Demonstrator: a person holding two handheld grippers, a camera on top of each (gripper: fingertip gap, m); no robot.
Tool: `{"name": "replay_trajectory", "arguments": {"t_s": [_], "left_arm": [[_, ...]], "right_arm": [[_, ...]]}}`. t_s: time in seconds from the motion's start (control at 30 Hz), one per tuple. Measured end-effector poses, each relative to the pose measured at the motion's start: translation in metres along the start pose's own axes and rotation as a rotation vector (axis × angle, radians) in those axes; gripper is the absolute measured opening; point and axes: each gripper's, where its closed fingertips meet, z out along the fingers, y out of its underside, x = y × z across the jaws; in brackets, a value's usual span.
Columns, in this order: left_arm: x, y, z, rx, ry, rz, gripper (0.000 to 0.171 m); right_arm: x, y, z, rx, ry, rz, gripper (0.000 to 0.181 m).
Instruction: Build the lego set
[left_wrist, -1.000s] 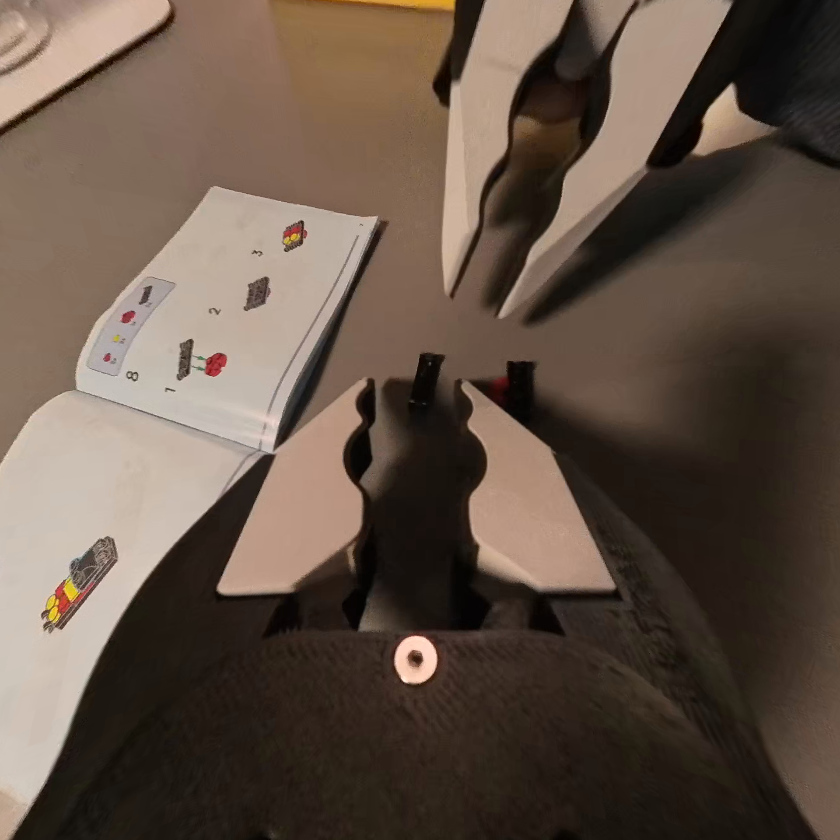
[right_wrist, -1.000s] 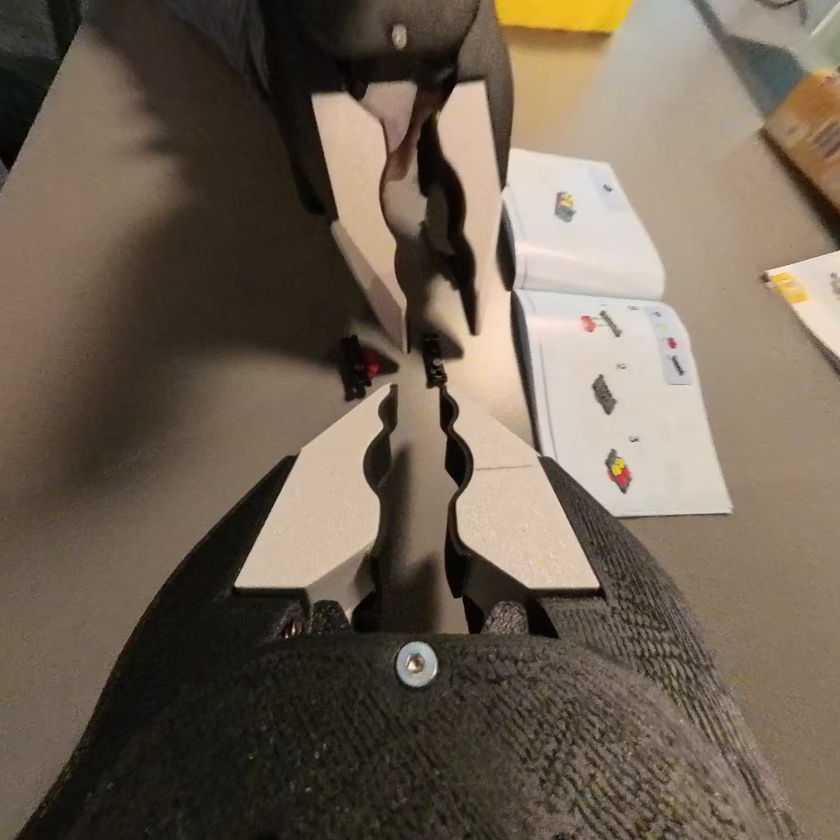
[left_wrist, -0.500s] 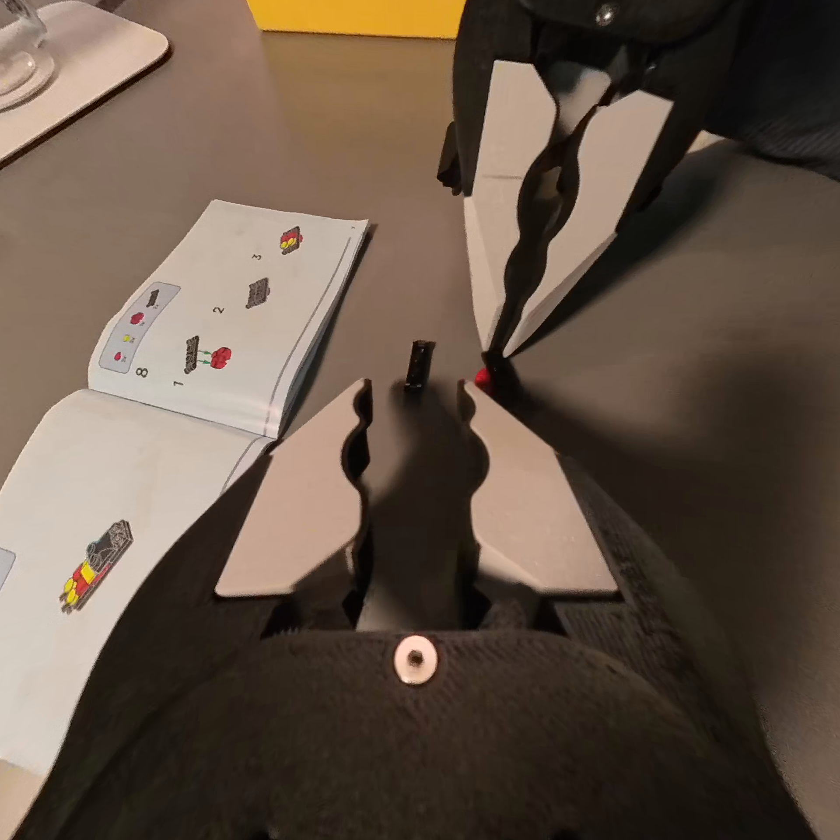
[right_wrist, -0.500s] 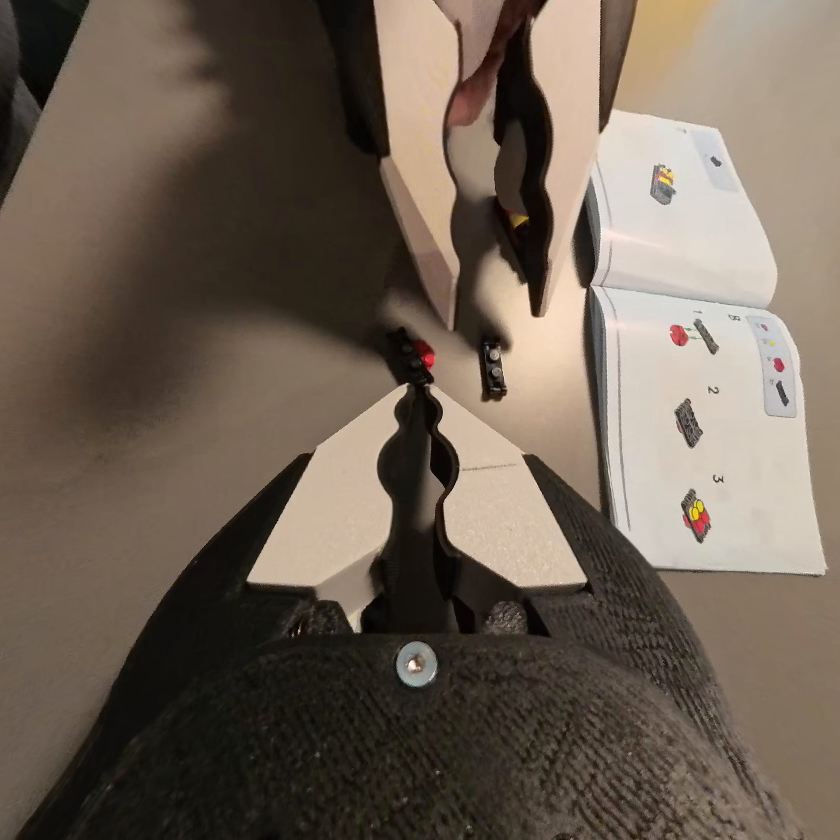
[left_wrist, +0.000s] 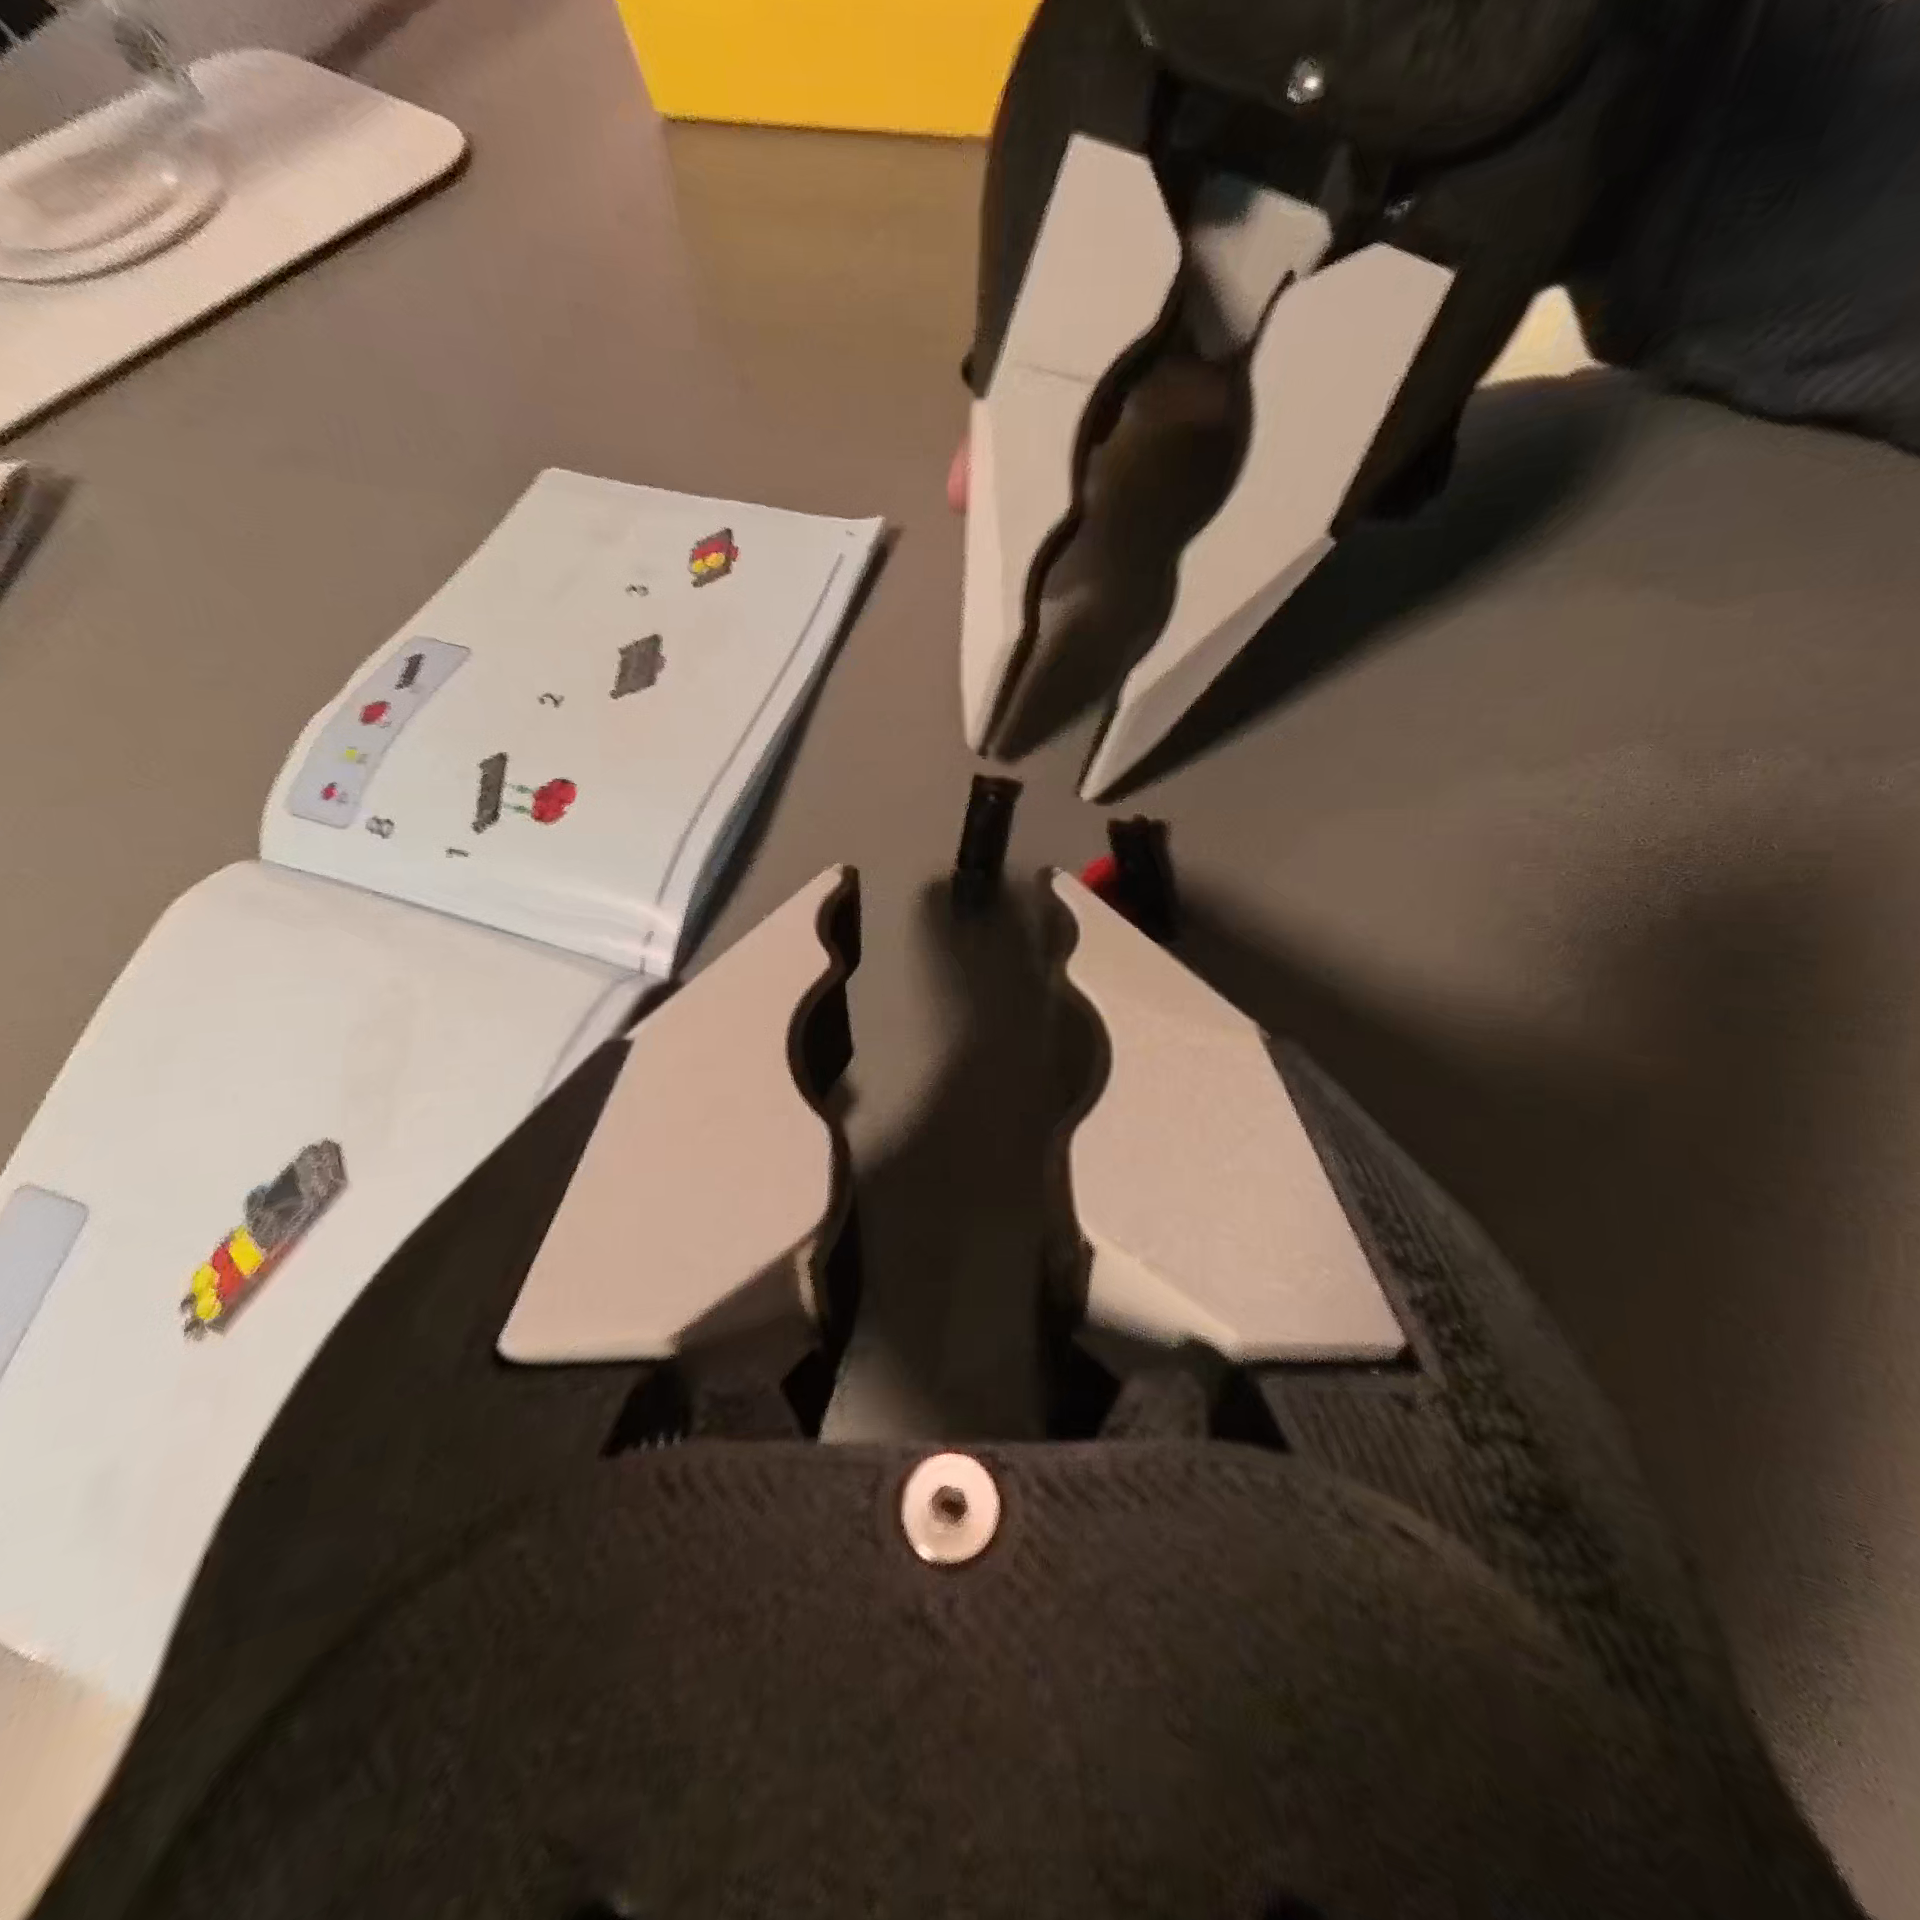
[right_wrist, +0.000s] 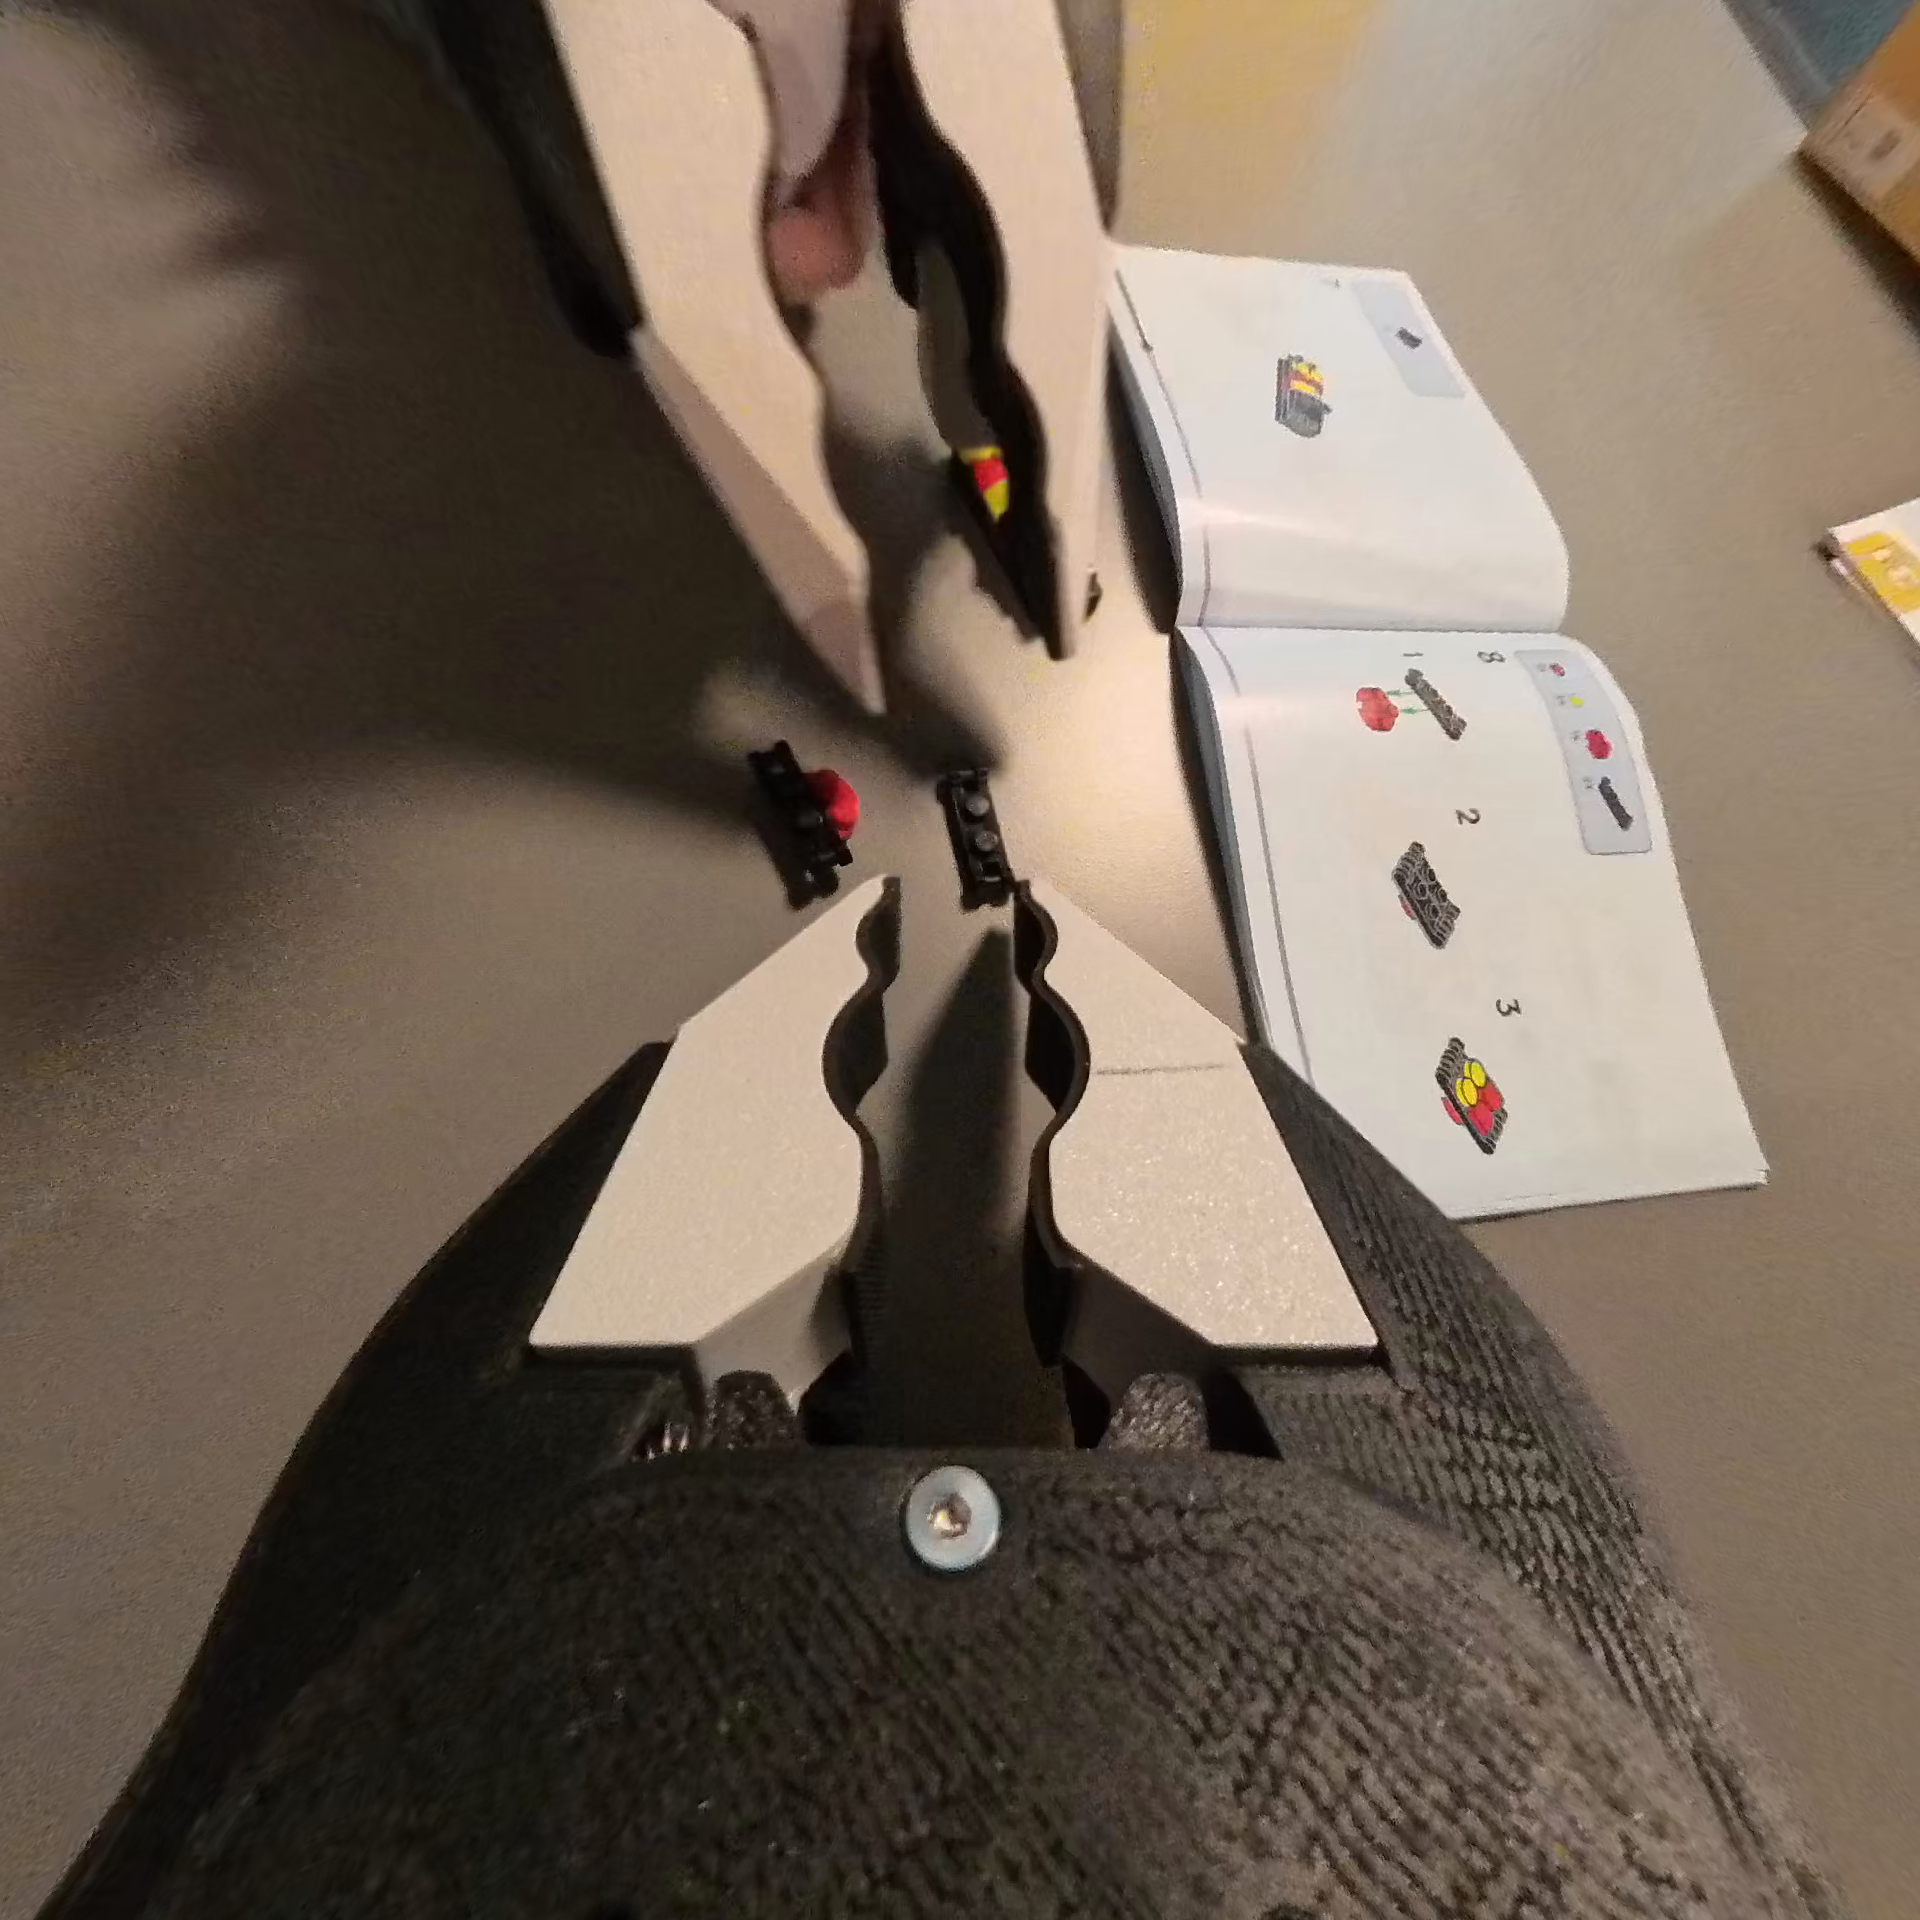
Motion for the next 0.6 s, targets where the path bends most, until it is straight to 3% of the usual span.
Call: {"name": "replay_trajectory", "arguments": {"t_s": [0.1,0.2,0.6], "left_arm": [[0.028,0.007,-0.004,-0.04,0.08,-0.003,0.047],[0.05,0.014,0.001,-0.095,0.124,0.102,0.062],[0.019,0.014,0.003,-0.087,0.007,0.145,0.05]], "right_arm": [[0.004,0.002,0.002,-0.016,0.012,0.023,0.02],[0.008,0.002,0.005,-0.022,0.005,0.051,0.02],[0.007,-0.001,0.009,-0.025,-0.014,0.034,0.006]]}}
